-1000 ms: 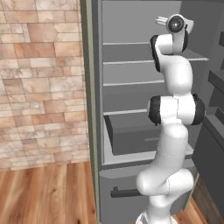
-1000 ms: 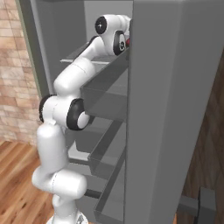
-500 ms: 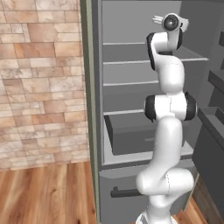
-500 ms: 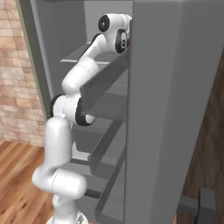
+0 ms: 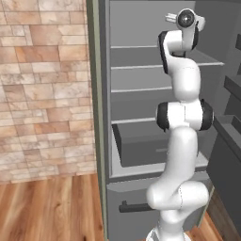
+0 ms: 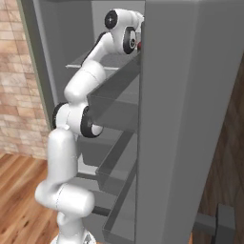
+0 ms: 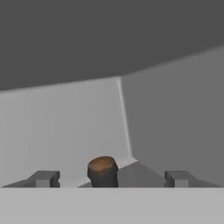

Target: Place the liquors on the top shelf of the fridge to keep them out of children's reach, and place the cucumber on lower shelves for easy access.

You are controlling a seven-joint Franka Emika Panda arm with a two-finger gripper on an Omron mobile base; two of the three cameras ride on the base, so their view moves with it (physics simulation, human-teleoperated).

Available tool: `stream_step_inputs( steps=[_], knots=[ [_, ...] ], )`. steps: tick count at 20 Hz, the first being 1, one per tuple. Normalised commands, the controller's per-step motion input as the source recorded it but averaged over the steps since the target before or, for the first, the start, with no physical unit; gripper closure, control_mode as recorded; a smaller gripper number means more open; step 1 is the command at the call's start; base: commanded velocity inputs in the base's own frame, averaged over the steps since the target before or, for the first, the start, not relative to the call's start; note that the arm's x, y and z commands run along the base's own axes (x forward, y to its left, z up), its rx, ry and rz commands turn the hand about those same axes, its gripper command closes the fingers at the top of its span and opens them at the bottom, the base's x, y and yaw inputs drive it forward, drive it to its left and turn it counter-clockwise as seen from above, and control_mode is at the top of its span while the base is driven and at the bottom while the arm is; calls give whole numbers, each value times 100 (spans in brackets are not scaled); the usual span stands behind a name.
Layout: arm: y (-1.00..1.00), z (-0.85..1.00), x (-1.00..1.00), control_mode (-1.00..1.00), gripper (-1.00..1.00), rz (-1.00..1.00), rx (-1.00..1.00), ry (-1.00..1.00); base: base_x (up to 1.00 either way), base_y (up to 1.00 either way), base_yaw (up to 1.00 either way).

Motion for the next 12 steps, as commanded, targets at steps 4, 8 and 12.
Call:
stream_step_inputs(
  steps=[4,8,12],
  knots=[
    [0,-34,-40,-100,-100,-2,-8,-5,0,0,0],
    [1,-60,-23,-100,-100,-4,-10,-4,0,0,0],
    [19,-72,-46,-100,-100,-3,-12,-14,0,0,0]
  ],
)
